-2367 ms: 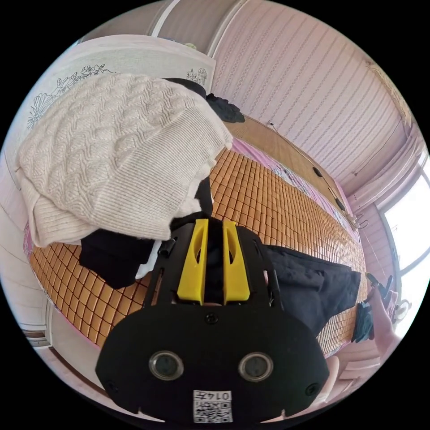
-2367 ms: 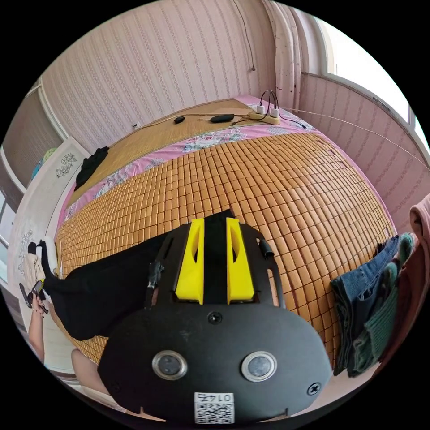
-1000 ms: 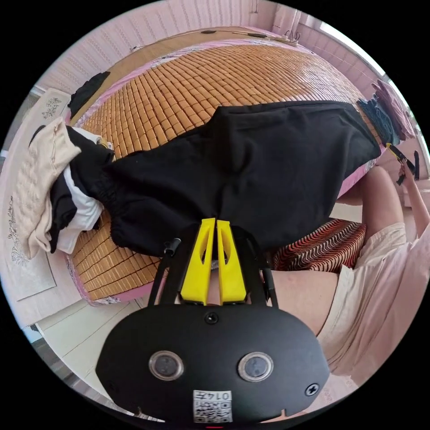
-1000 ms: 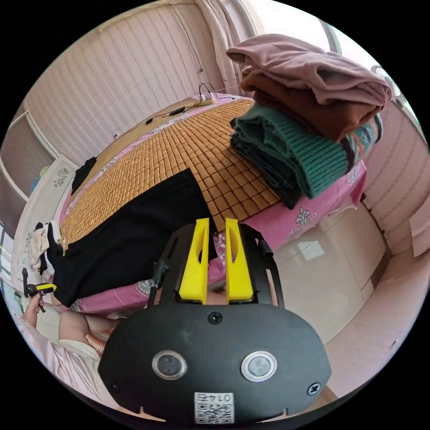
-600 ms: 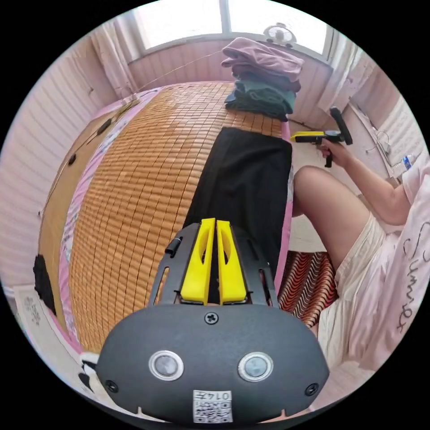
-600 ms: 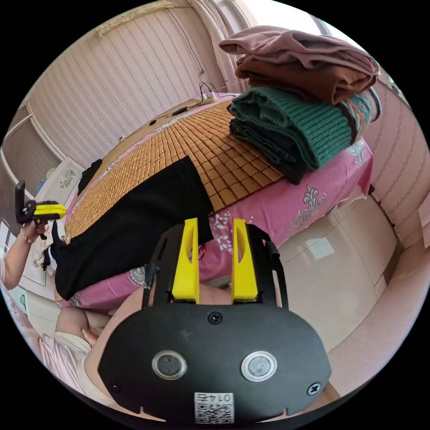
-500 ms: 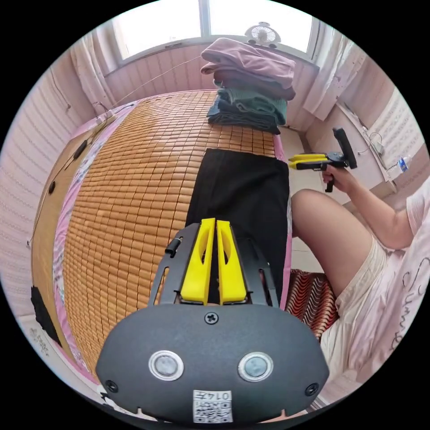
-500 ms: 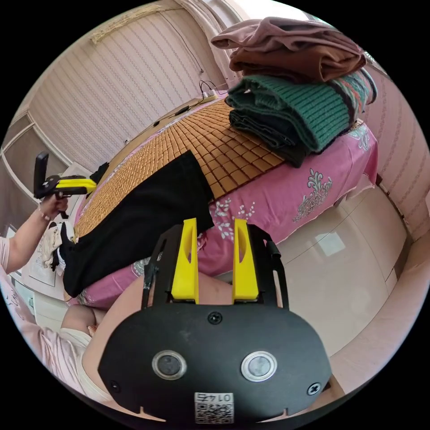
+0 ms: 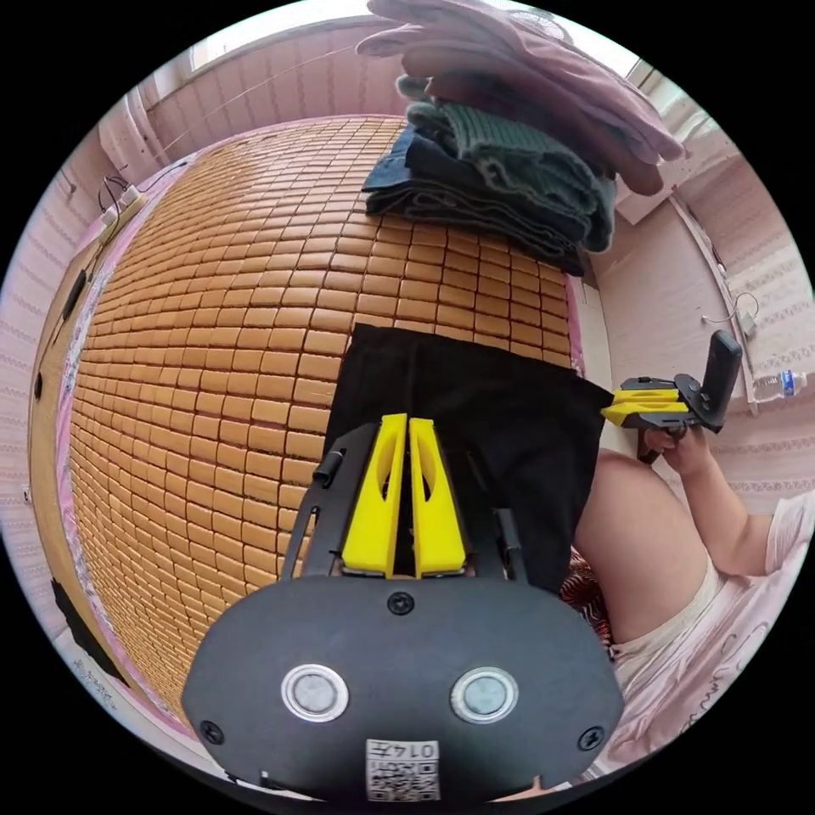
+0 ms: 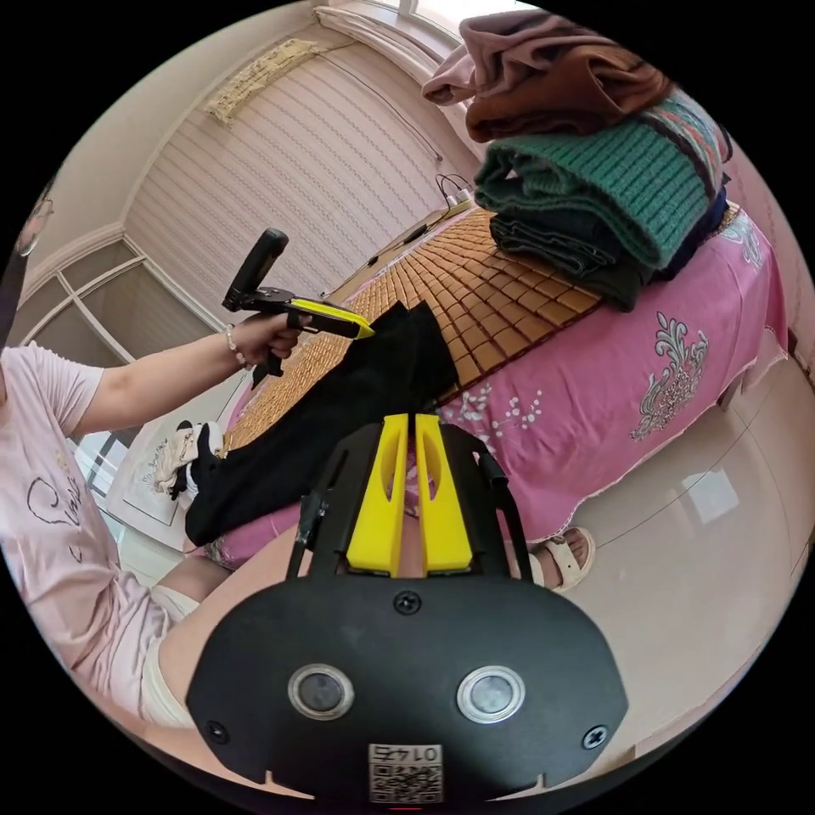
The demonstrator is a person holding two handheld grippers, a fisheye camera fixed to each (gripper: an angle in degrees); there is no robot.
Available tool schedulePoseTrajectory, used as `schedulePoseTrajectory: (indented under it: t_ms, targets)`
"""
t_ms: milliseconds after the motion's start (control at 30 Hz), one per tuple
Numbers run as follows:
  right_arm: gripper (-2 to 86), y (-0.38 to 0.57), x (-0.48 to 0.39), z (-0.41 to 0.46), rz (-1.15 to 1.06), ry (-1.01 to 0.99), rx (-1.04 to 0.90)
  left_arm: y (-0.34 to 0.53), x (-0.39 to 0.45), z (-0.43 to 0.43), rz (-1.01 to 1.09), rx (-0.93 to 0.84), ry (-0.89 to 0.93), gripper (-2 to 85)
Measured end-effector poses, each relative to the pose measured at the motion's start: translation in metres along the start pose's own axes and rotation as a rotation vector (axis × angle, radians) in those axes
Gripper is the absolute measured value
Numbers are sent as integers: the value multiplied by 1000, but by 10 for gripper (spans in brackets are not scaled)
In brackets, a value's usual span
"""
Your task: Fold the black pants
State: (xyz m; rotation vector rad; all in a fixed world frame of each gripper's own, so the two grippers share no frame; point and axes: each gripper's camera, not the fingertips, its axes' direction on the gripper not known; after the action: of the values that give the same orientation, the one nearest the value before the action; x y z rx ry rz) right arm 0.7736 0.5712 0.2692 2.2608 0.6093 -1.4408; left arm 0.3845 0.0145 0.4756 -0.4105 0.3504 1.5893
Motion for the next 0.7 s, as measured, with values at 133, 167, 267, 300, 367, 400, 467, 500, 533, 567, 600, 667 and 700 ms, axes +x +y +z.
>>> schedulePoseTrajectory:
  t_ms: [133, 167, 267, 300, 367, 400, 467, 500, 533, 567, 600, 667, 700]
  targets:
    - [7, -18, -6, -5, -23, -36, 8, 5, -3, -40, -22, 93, 4, -9]
    - [6, -21, -6, -3, -20, -28, -5, 4, -5, -44, -28, 102, 5, -9]
    - [5, -36, -2, 13, 34, 6, -75, -7, -11, -44, -37, 106, -29, -9]
    - [5, -42, -1, 20, 61, 24, -97, -13, -14, -37, -50, 92, -45, -9]
    - [5, -48, -3, 28, 73, 73, -122, -21, -18, -24, -76, 76, -50, -8]
    - [4, -53, -5, 31, 79, 109, -142, -24, -20, -18, -93, 75, -38, -8]
    - [4, -58, -8, 32, 72, 158, -149, -27, -22, -10, -114, 84, -25, -8]
    - [4, -60, -9, 32, 79, 178, -144, -28, -22, -4, -118, 80, -21, -8]
    - [4, -62, -10, 31, 94, 175, -128, -28, -21, 1, -125, 72, -22, -8]
    - [4, -63, -10, 30, 105, 166, -123, -28, -21, 3, -127, 70, -19, -8]
    - [4, -64, -11, 29, 110, 153, -109, -26, -20, 4, -127, 73, -17, -8]
    - [4, -68, -18, 27, 107, 133, -86, -23, -20, 1, -134, 87, -5, -8]
    - [5, -72, -24, 27, 90, 141, -74, -19, -19, -4, -130, 113, -15, -8]
